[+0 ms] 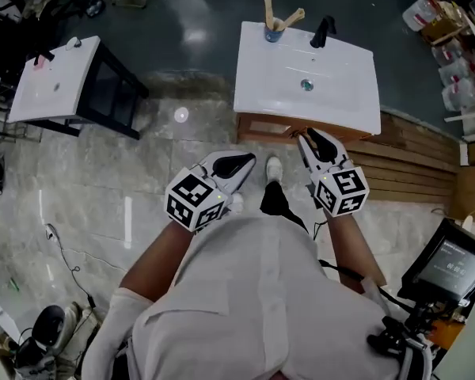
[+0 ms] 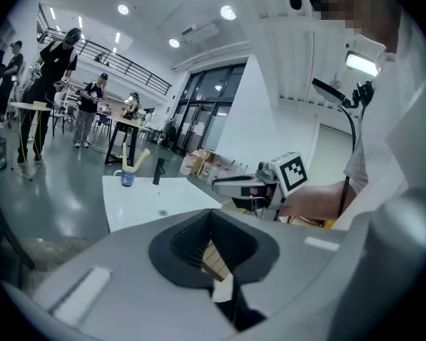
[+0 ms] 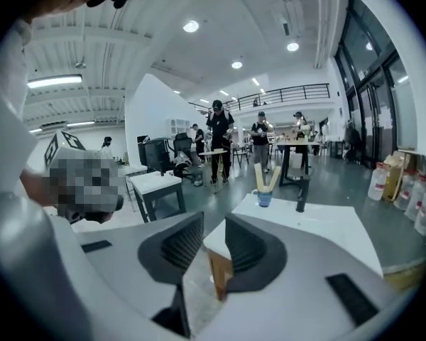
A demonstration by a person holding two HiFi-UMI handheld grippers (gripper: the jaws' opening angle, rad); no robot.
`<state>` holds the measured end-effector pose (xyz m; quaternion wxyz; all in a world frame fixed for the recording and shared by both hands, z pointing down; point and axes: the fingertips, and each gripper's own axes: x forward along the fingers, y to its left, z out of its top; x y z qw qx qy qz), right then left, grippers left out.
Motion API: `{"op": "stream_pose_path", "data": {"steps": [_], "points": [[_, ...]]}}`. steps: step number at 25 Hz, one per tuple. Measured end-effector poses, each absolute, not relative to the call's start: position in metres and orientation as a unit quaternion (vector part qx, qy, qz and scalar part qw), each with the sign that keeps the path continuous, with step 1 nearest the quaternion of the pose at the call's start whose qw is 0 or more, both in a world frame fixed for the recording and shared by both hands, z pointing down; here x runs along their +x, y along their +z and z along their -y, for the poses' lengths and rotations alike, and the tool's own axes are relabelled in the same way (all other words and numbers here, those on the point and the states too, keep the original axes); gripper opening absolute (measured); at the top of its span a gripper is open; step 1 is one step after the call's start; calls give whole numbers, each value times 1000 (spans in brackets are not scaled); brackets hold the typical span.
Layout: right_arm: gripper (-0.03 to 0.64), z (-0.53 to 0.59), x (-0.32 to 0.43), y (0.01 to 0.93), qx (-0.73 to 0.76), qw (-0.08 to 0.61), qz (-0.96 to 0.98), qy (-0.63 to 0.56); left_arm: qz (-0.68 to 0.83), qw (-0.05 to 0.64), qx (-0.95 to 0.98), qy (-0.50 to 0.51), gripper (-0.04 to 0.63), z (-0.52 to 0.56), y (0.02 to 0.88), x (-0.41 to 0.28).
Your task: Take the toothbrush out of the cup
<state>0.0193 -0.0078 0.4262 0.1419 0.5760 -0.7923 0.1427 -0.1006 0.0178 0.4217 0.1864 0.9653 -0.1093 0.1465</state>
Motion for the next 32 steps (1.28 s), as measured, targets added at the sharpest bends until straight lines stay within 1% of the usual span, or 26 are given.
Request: {"op": "stream_pose_path", "data": {"steps": [4, 12, 17, 26, 32], "points": [[89, 73, 33, 421, 570, 138, 801, 119, 135, 177, 964, 143, 6, 22, 413, -101], [130, 196, 90, 418, 564, 130, 808, 111, 202, 174, 955, 129, 6, 101, 389, -73], [149, 262, 123, 429, 564, 124, 809, 112, 242, 187, 942, 136, 6, 141, 390, -57], [175, 360, 153, 480, 574, 89, 796, 168, 304, 207, 918, 151, 6, 194, 407, -45], [187, 370, 156, 485, 584, 61, 787, 188, 342, 211, 904, 147, 6, 186, 404, -60]]}}
